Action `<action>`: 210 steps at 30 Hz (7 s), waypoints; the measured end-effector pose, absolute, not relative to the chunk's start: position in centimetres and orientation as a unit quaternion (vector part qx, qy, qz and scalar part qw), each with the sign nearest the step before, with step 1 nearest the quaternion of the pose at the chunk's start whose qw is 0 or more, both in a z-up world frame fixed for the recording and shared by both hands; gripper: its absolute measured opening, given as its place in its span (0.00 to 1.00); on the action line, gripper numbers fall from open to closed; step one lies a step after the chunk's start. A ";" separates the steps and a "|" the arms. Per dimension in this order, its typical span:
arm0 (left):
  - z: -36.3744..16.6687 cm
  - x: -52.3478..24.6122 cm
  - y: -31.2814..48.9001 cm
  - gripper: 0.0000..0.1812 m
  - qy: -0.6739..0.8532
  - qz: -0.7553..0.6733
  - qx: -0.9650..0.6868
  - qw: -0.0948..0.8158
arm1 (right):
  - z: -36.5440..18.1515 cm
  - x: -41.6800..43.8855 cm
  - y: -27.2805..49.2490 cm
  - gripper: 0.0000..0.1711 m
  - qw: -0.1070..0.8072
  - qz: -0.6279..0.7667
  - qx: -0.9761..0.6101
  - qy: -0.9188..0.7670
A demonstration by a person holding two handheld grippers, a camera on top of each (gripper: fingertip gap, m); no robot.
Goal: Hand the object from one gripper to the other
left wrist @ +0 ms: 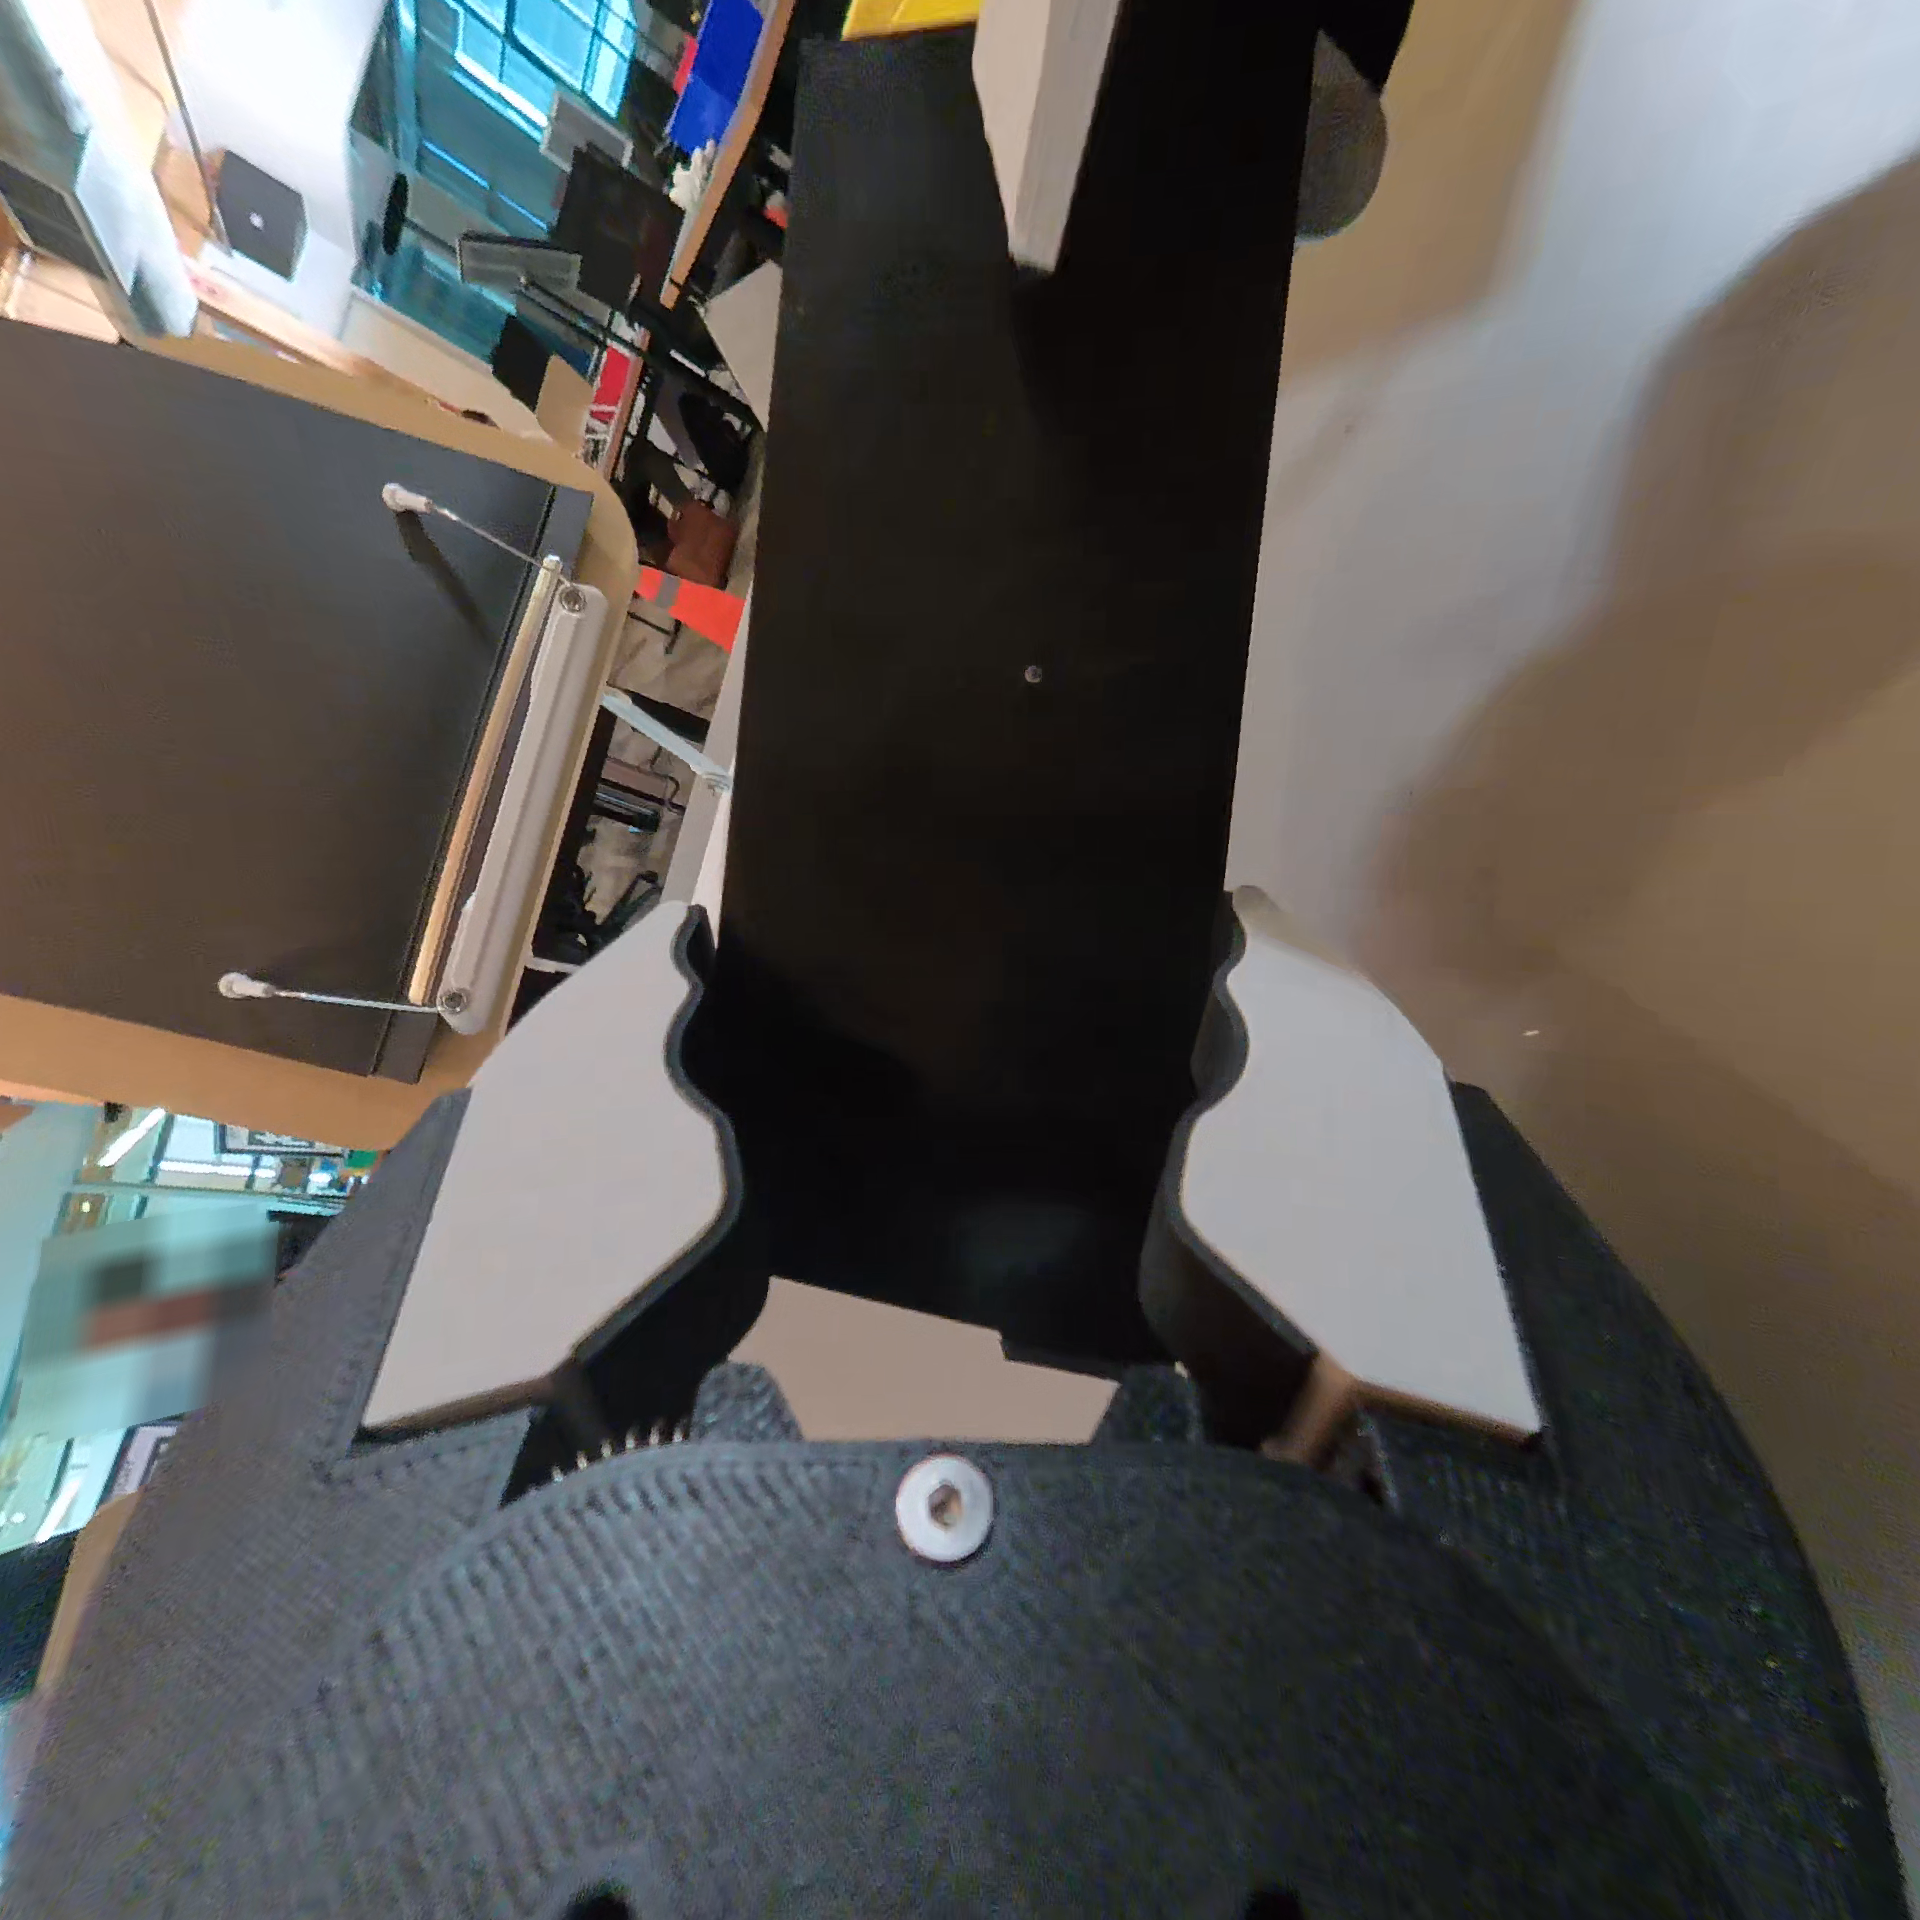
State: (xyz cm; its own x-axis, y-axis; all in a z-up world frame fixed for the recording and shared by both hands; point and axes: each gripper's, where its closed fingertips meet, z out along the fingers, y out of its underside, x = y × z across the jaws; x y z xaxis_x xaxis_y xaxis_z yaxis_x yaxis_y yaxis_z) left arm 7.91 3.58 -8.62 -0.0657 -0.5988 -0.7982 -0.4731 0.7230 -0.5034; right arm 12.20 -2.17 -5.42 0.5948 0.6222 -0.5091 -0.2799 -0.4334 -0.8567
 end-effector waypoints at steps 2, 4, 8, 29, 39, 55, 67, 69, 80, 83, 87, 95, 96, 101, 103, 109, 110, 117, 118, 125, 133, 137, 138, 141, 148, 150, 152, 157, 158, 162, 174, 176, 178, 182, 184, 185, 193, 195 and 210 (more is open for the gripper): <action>-8.6 8.0 3.5 0.51 0.729 -0.050 -0.361 0.580 | -5.4 11.9 -2.5 0.02 0.506 0.454 -0.723 -0.119; -8.6 8.0 3.6 0.51 0.726 -0.052 -0.358 0.585 | -5.4 12.0 -2.4 0.02 0.506 0.454 -0.724 -0.117; -8.3 8.1 3.3 0.51 0.717 -0.078 -0.366 0.589 | -4.9 12.4 -2.2 0.02 0.514 0.468 -0.713 -0.096; -4.5 9.6 -1.0 0.45 0.425 -0.639 -0.551 0.328 | 0.7 17.5 -2.3 0.01 0.658 0.548 -0.511 0.078; 0.9 5.7 3.5 0.01 0.163 -0.807 -0.485 0.295 | -0.7 12.8 -1.9 0.01 0.646 0.561 -0.511 0.084; 0.8 3.9 7.9 0.02 0.243 -0.689 -0.569 0.378 | -3.9 14.4 0.0 0.54 0.663 0.307 -0.682 0.015; -1.6 6.0 5.1 0.01 0.245 -0.674 -0.621 0.317 | -8.8 10.4 0.8 0.74 0.568 -0.056 -0.779 -0.259; -1.5 6.2 4.7 0.01 0.250 -0.674 -0.620 0.314 | -9.0 10.0 0.7 0.72 0.560 -0.081 -0.775 -0.283; -0.6 6.5 2.9 0.01 0.272 -0.685 -0.601 0.310 | -9.4 9.6 0.2 0.55 0.528 -0.122 -0.777 -0.319; -0.1 6.4 2.7 0.03 0.273 -0.697 -0.584 0.313 | -9.1 9.6 0.1 0.54 0.535 -0.118 -0.774 -0.316; 0.5 6.6 2.6 0.26 0.267 -0.709 -0.571 0.316 | -8.3 10.0 0.1 0.54 0.554 -0.078 -0.779 -0.283; 1.3 6.7 2.0 0.48 0.273 -0.734 -0.527 0.332 | -4.8 9.2 -1.0 0.54 0.614 0.244 -0.732 -0.165; 1.3 6.7 1.9 0.50 0.276 -0.736 -0.522 0.331 | -4.2 9.2 -1.2 0.54 0.617 0.292 -0.716 -0.146; 0.9 7.3 0.8 0.55 0.302 -0.736 -0.516 0.319 | -3.0 8.9 -2.0 0.54 0.608 0.424 -0.663 -0.112; 0.8 7.5 0.0 0.59 0.317 -0.737 -0.512 0.307 | -3.0 7.9 -2.3 0.54 0.600 0.443 -0.654 -0.126; 0.8 7.9 -1.8 0.65 0.335 -0.752 -0.500 0.270 | -3.2 4.8 -3.3 0.54 0.573 0.488 -0.639 -0.158; 0.9 7.8 -1.8 0.65 0.331 -0.757 -0.498 0.265 | -3.2 4.5 -3.5 0.54 0.570 0.492 -0.638 -0.162; 1.0 7.8 -2.6 0.66 0.333 -0.770 -0.490 0.236 | -3.4 2.8 -4.2 0.54 0.551 0.517 -0.629 -0.182; 0.9 7.9 -2.8 0.67 0.334 -0.771 -0.490 0.231 | -3.5 2.6 -4.3 0.54 0.548 0.520 -0.628 -0.184; 1.2 7.3 -2.9 0.51 0.354 -0.765 -0.471 0.259 | -3.7 2.4 -4.2 0.54 0.538 0.538 -0.624 -0.175; 1.2 7.3 -2.2 0.49 0.355 -0.749 -0.478 0.293 | -4.5 3.4 -3.3 0.55 0.549 0.511 -0.642 -0.157; 1.2 6.9 0.5 0.49 0.336 -0.717 -0.509 0.337 | -5.3 6.1 -1.8 0.56 0.563 0.480 -0.665 -0.105; 0.8 6.9 1.5 0.49 0.334 -0.695 -0.528 0.355 | -5.5 6.9 -1.4 0.56 0.570 0.464 -0.671 -0.096; -1.2 6.5 4.9 0.49 0.357 -0.584 -0.587 0.432 | -5.4 8.8 -0.9 0.54 0.595 0.415 -0.682 -0.088; -3.4 6.2 7.1 0.49 0.462 -0.353 -0.607 0.542 | -4.0 9.2 -1.0 0.43 0.641 0.322 -0.687 -0.117; -3.8 6.8 6.0 0.49 0.480 -0.337 -0.601 0.543 | -3.1 8.7 -1.3 0.41 0.657 0.292 -0.682 -0.135; -4.2 7.4 4.5 0.49 0.491 -0.340 -0.595 0.538 | -2.2 8.1 -1.7 0.38 0.671 0.262 -0.676 -0.157; -4.5 8.7 0.9 0.48 0.525 -0.345 -0.571 0.528 | -1.2 7.0 -2.4 0.32 0.686 0.212 -0.668 -0.193; -4.5 8.9 0.4 0.48 0.531 -0.341 -0.565 0.530 | -1.2 6.9 -2.4 0.31 0.685 0.211 -0.669 -0.195; -4.7 9.5 -1.6 0.48 0.550 -0.346 -0.551 0.524 | -1.2 7.1 -2.6 0.18 0.683 0.227 -0.668 -0.188; -4.0 9.6 -4.0 0.49 0.551 -0.449 -0.510 0.484 | -0.1 9.6 -3.1 0.01 0.660 0.307 -0.671 -0.139; -3.8 9.6 -4.1 0.52 0.546 -0.471 -0.506 0.473 | 0.2 10.4 -3.2 0.01 0.658 0.325 -0.668 -0.127; -3.7 9.5 -4.0 0.54 0.540 -0.492 -0.503 0.462 | 0.6 11.6 -3.3 0.01 0.659 0.345 -0.659 -0.111; -4.7 9.3 -3.9 0.47 0.535 -0.551 -0.504 0.396 | 1.8 14.1 -3.8 0.01 0.654 0.420 -0.626 -0.066; -5.4 9.2 -4.4 0.38 0.523 -0.602 -0.511 0.320 | 2.1 15.2 -4.0 0.01 0.646 0.453 -0.612 -0.048; -5.8 9.1 -4.5 0.37 0.509 -0.628 -0.519 0.279 | 2.1 15.5 -4.0 0.01 0.642 0.464 -0.609 -0.043; -7.1 8.6 -7.4 0.26 0.481 -0.708 -0.512 0.076 | 1.6 14.4 -4.3 0.01 0.600 0.499 -0.622 -0.066; -7.6 8.6 -8.2 0.22 0.495 -0.699 -0.511 0.066 | 1.5 14.0 -4.2 0.01 0.586 0.515 -0.622 -0.060; -6.7 8.4 -8.8 0.02 0.533 -0.683 -0.483 0.128 | 1.5 15.3 -2.9 0.26 0.616 0.500 -0.608 0.003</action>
